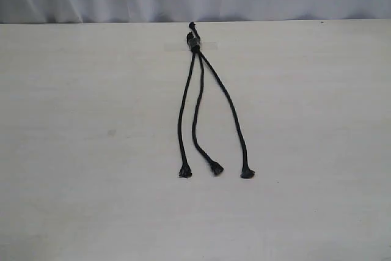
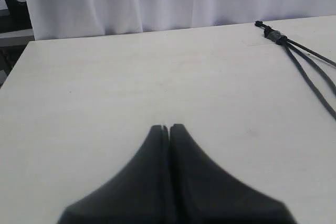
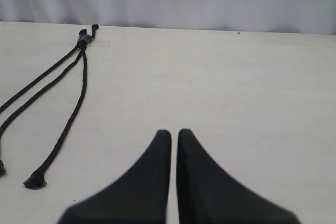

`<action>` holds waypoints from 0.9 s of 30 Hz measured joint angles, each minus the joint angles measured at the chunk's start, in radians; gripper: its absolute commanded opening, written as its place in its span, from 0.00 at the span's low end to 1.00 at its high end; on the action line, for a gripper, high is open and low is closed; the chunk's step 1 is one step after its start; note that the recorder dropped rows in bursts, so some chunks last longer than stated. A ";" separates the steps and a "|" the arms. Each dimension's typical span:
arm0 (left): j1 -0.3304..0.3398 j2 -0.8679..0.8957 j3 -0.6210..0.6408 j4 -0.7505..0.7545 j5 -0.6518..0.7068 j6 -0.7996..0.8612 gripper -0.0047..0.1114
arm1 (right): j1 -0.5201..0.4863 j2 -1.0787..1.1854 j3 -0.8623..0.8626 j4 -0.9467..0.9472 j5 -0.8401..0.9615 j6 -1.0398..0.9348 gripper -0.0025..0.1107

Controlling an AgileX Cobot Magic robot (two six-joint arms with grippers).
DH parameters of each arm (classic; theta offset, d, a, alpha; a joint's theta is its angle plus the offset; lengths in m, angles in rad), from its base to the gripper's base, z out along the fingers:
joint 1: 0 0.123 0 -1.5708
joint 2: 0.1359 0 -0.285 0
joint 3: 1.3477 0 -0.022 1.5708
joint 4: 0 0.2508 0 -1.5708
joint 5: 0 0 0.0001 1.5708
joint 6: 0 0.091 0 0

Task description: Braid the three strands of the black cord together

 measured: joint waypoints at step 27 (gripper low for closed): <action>0.000 0.000 0.000 0.000 0.000 0.000 0.04 | 0.000 0.000 0.002 0.000 -0.183 0.000 0.06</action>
